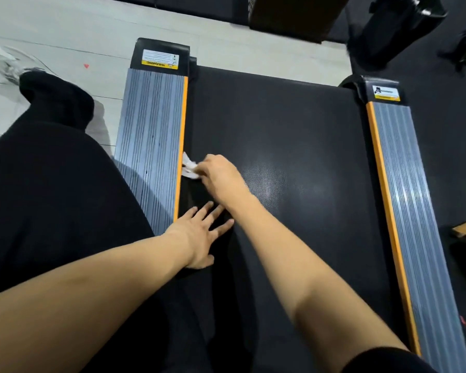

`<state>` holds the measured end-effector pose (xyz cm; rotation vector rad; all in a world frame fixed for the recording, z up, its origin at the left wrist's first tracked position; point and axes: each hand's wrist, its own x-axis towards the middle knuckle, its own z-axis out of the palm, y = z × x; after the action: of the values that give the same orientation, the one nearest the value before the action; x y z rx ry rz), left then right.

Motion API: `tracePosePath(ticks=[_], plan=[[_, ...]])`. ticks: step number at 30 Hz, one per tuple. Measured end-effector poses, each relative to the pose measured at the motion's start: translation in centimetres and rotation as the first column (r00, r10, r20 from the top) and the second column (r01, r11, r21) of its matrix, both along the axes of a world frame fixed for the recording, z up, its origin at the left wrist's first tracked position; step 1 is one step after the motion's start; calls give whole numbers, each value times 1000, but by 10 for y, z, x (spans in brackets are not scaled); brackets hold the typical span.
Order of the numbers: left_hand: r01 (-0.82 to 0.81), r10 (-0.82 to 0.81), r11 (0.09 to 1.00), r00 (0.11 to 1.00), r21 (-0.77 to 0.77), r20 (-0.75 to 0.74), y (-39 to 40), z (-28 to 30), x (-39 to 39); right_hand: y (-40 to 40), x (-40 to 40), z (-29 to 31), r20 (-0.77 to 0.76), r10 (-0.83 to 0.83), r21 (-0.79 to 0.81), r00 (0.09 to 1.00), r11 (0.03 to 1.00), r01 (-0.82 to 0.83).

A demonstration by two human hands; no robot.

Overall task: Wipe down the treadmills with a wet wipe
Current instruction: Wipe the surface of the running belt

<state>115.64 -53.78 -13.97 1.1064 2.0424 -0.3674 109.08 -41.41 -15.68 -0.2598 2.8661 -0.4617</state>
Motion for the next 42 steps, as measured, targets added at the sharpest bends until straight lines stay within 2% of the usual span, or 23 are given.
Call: tracePosePath(ticks=[2,4,7,9,10,12,14,15,19,21,23,25,27,30,31,32,34,35,36,38,39,41,42], plan=[[-16,17,999,1000,38,-8,1,2,-2,50,7,-4,-90,-141,71,986,987,147],[-16,20,995,999,101,-45,3,4,-1,112,21,-7,-166,-396,176,903,889,422],[-27,53,982,989,186,-139,6,5,-4,172,51,-8,-242,-728,128,642,632,765],[-60,90,980,984,192,-155,9,4,-8,161,52,-9,-245,-816,51,524,528,847],[-78,108,979,982,190,-152,9,3,-10,142,45,-11,-220,-816,26,535,543,839],[-112,137,977,982,181,-132,11,-1,-13,91,23,-10,-155,-708,-28,689,701,713],[-126,144,982,982,144,-125,3,-4,-16,33,7,-9,-156,-446,-95,881,895,436],[-140,159,978,980,153,-120,4,-6,-16,15,6,-10,-173,-308,-82,936,951,298],[-104,130,984,975,144,-181,13,-4,-14,50,10,-10,-171,-140,-83,975,988,128],[-56,98,982,968,181,-233,18,-1,-18,107,16,-11,-196,-287,-36,938,958,286],[-3,63,974,964,229,-257,25,0,-24,182,35,-11,-197,-569,71,798,804,590],[31,33,972,964,234,-262,32,-1,-33,253,56,-10,-241,-810,80,535,532,843],[49,15,975,959,216,-284,36,-5,-47,285,67,-10,-229,-916,26,330,333,943],[57,-1,981,958,185,-286,42,-9,-66,255,41,-13,-236,-951,-26,198,210,977],[40,11,984,959,175,-284,44,-10,-73,228,26,-13,-233,-937,-52,259,277,959],[23,24,986,959,162,-281,45,-12,-79,193,12,-13,-212,-897,-77,387,410,909],[-9,48,989,964,149,-261,41,-17,-84,123,-3,-19,-190,-676,-175,712,737,653],[-20,58,988,966,152,-251,39,-20,-85,95,-2,-19,-211,-525,-203,825,849,488],[-30,69,987,968,159,-243,35,-24,-84,81,0,-16,-235,-420,-225,876,901,371],[-57,100,980,969,189,-227,27,-29,-81,105,2,-7,-283,-321,-253,904,934,253],[-69,114,977,969,201,-218,25,-31,-80,134,6,-5,-308,-317,-192,897,944,268],[-87,129,974,971,210,-199,22,-34,-79,207,20,-5,-309,-485,1,818,860,511],[-91,134,972,971,216,-196,22,-35,-79,246,31,-5,-277,-628,59,727,744,665]])
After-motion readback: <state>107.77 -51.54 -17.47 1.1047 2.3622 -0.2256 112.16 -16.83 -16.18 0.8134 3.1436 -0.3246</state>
